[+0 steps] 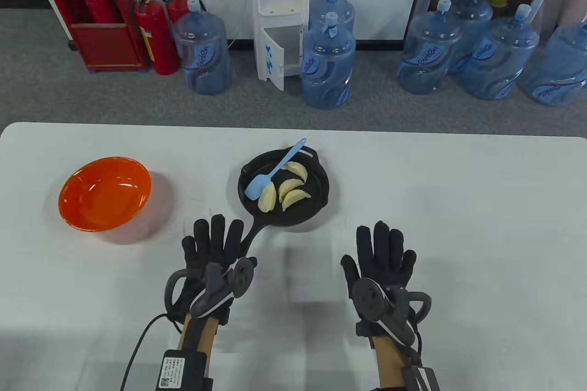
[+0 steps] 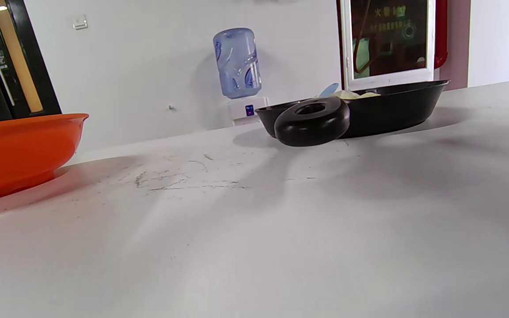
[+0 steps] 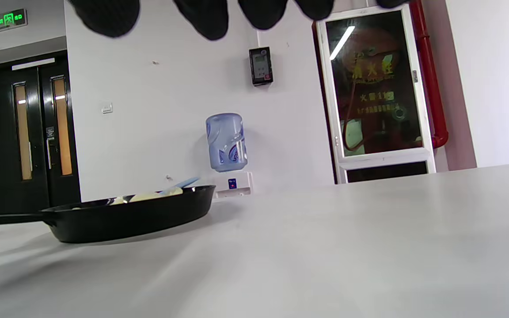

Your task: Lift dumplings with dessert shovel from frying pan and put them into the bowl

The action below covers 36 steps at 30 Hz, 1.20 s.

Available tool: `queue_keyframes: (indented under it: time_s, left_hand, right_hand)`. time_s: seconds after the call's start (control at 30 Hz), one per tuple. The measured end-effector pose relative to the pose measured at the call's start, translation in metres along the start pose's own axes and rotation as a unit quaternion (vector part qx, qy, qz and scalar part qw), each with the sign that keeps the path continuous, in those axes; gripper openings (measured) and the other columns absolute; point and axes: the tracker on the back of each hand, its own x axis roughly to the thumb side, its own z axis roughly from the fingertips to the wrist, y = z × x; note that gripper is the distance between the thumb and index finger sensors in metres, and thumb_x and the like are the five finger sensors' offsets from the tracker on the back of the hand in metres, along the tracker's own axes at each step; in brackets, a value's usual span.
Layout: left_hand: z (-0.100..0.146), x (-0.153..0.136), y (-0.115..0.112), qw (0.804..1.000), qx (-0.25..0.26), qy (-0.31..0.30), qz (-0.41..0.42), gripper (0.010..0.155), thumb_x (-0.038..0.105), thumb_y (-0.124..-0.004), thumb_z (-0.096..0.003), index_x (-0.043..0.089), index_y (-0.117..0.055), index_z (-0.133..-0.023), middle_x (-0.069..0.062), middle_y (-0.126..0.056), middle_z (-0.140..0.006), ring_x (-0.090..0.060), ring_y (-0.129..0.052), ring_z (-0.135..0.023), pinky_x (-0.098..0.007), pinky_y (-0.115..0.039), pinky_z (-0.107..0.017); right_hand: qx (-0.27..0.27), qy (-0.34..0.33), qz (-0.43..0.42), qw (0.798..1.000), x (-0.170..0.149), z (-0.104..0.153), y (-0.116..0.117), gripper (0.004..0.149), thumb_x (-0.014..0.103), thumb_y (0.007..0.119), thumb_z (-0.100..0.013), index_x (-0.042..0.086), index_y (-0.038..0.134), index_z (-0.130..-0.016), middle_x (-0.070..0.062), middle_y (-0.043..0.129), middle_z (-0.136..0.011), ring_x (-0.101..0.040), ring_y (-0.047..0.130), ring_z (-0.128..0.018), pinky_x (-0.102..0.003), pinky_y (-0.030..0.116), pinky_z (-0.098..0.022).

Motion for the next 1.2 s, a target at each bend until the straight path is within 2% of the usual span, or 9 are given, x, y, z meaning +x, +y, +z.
queue_keyframes:
  time_s: [0.3,0.37,0.47,0.8,1.03,1.2]
  left_hand:
    - [0.0,-0.003,-0.001,1.0,-0.007,0.006,0.005,0.078,0.064,-0.048,-0.0588,0.027,-0.019,-0.122,-0.015,-0.019,-0.127,-0.05,-0.024,-0.116,-0.066,-0.037,-0.081]
    - [0.001,-0.005,0.002,1.0,0.019,0.007,0.008,0.077,0.063,-0.049,-0.0587,0.027,-0.022,-0.122,-0.014,-0.022,-0.127,-0.049,-0.027,-0.117,-0.065,-0.039,-0.081]
    - [0.003,-0.01,0.005,0.999,0.031,0.012,0.018,0.077,0.062,-0.05,-0.0591,0.026,-0.024,-0.122,-0.014,-0.024,-0.127,-0.05,-0.029,-0.117,-0.064,-0.04,-0.081]
    - [-0.004,-0.025,-0.004,0.999,0.013,0.05,0.014,0.077,0.06,-0.052,-0.0597,0.023,-0.025,-0.122,-0.014,-0.027,-0.127,-0.047,-0.031,-0.116,-0.06,-0.04,-0.081]
    - [-0.024,-0.07,0.0,0.994,0.001,0.102,-0.032,0.077,0.06,-0.053,-0.0596,0.022,-0.027,-0.122,-0.014,-0.029,-0.127,-0.046,-0.032,-0.117,-0.059,-0.041,-0.081]
    - [-0.042,-0.127,0.009,0.986,-0.005,0.164,-0.038,0.081,0.058,-0.055,-0.0597,0.019,-0.021,-0.121,-0.014,-0.028,-0.127,-0.045,-0.032,-0.117,-0.058,-0.041,-0.082]
  right_hand:
    - [0.005,0.003,-0.004,1.0,0.0,0.0,0.0,0.069,0.057,0.051,-0.067,0.021,0.036,-0.124,-0.017,0.024,-0.127,-0.046,0.026,-0.113,-0.072,0.034,-0.074]
    - [0.008,0.005,-0.008,1.0,-0.001,-0.001,0.001,0.069,0.057,0.051,-0.067,0.021,0.036,-0.124,-0.018,0.024,-0.127,-0.046,0.025,-0.113,-0.072,0.034,-0.074]
    - [0.014,0.008,-0.017,1.0,0.0,-0.002,0.001,0.069,0.057,0.051,-0.067,0.021,0.035,-0.124,-0.017,0.024,-0.127,-0.046,0.025,-0.114,-0.072,0.034,-0.074]
    - [0.021,0.012,-0.03,0.999,-0.002,-0.004,-0.002,0.069,0.057,0.051,-0.067,0.021,0.036,-0.124,-0.016,0.024,-0.128,-0.045,0.024,-0.114,-0.072,0.033,-0.075]
    - [0.029,0.018,-0.029,0.999,-0.007,-0.006,0.001,0.069,0.057,0.052,-0.067,0.021,0.036,-0.124,-0.017,0.024,-0.128,-0.046,0.024,-0.114,-0.072,0.033,-0.075]
    - [0.037,0.02,-0.022,0.999,-0.009,-0.007,0.004,0.069,0.057,0.052,-0.067,0.021,0.037,-0.124,-0.017,0.024,-0.128,-0.046,0.025,-0.114,-0.071,0.036,-0.075]
